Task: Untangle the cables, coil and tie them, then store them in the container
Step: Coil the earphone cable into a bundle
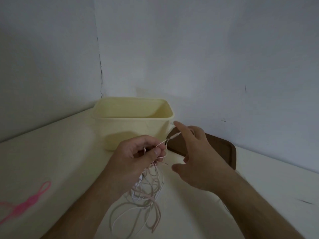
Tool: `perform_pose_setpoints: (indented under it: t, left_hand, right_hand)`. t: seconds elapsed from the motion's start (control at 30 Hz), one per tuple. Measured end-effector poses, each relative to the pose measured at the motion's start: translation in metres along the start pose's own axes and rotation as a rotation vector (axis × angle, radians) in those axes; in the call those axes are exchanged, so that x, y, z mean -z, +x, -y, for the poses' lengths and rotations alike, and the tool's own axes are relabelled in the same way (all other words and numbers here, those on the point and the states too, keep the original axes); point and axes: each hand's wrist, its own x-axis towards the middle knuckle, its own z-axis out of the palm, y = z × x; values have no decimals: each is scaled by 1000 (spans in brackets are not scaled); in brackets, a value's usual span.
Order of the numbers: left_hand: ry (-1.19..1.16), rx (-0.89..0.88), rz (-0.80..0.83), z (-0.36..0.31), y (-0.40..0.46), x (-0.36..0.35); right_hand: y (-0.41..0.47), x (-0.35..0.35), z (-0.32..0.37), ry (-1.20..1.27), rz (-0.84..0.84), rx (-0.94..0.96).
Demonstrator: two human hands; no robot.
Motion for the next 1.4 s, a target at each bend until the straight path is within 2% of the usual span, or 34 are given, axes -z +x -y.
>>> perform_pose_setpoints:
  t: [0.13,0.2,0.27,0.3,0.4,0.5,0.6,0.7,0.87,1.0,1.2,1.4]
  left_hand:
    - [-15,2,51,-1,-1,0]
    - [-16,-2,66,-1,-1,0]
    - [-27,-1,77,-2,-1,0]
    - [-27,-1,79,-2,-1,-1]
    - [0,1,67,-3,-1,1]
    - [23,27,46,-2,0,3]
    - [12,31,88,0,1,3]
    - [38,37,91,2,2,3]
    - [143,84,108,7,2,3]
    - [283,143,-28,14,6,1]
    - [66,323,-154,13,11,5]
    - [15,310,-251,13,14,6]
  right_hand:
    - [-2,-11,0,-200,-70,-94]
    - [-1,-11,3,-167,-91,35]
    - [2,-10,4,-14,-79,189]
    - [3,-7,6,55,-56,196]
    - [5,0,10,292,-35,77]
    - [1,12,14,778,67,-117]
    - [-3,25,18,1169,132,-79]
    - [-4,33,16,1390,121,-8]
    - [-6,35,14,1356,-12,41]
    - [-7,38,14,1356,-104,105]
    - [-11,41,17,1358,-119,161]
    - [-7,34,16,1224,-98,70]
